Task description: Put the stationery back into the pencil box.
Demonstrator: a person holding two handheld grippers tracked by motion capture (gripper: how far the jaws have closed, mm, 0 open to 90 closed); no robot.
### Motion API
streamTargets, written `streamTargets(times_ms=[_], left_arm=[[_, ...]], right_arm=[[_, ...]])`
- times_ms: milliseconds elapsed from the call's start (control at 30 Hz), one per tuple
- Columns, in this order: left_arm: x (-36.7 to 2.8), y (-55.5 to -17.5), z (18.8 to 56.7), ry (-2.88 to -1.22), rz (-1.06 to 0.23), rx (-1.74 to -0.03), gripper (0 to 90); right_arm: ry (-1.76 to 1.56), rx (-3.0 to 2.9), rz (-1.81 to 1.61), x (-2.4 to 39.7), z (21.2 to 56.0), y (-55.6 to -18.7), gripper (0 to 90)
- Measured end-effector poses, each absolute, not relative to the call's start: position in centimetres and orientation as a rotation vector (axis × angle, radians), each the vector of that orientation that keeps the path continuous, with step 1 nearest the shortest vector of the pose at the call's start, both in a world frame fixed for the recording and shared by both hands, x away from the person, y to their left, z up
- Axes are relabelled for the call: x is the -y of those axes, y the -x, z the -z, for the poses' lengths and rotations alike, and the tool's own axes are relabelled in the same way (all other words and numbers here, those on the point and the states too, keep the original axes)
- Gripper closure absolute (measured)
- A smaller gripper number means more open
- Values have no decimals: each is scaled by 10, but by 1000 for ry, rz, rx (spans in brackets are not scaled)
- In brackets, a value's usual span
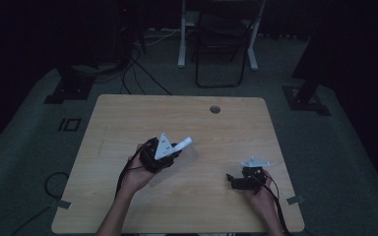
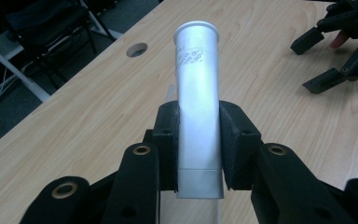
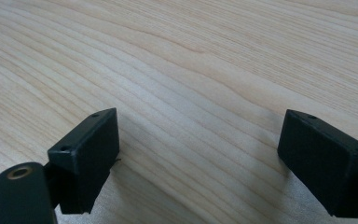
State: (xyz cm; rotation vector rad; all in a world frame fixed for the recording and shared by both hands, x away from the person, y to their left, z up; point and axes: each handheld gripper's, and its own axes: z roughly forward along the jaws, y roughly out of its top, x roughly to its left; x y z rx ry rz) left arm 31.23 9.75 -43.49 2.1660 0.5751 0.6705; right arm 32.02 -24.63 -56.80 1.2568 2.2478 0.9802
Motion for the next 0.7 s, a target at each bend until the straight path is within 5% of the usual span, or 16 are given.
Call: streamTargets(times_ms=[700], left_arm=[[-89, -329, 446, -2182, -667, -596, 708]], right_arm=[[-1258, -2246, -981, 246, 568, -320, 125]])
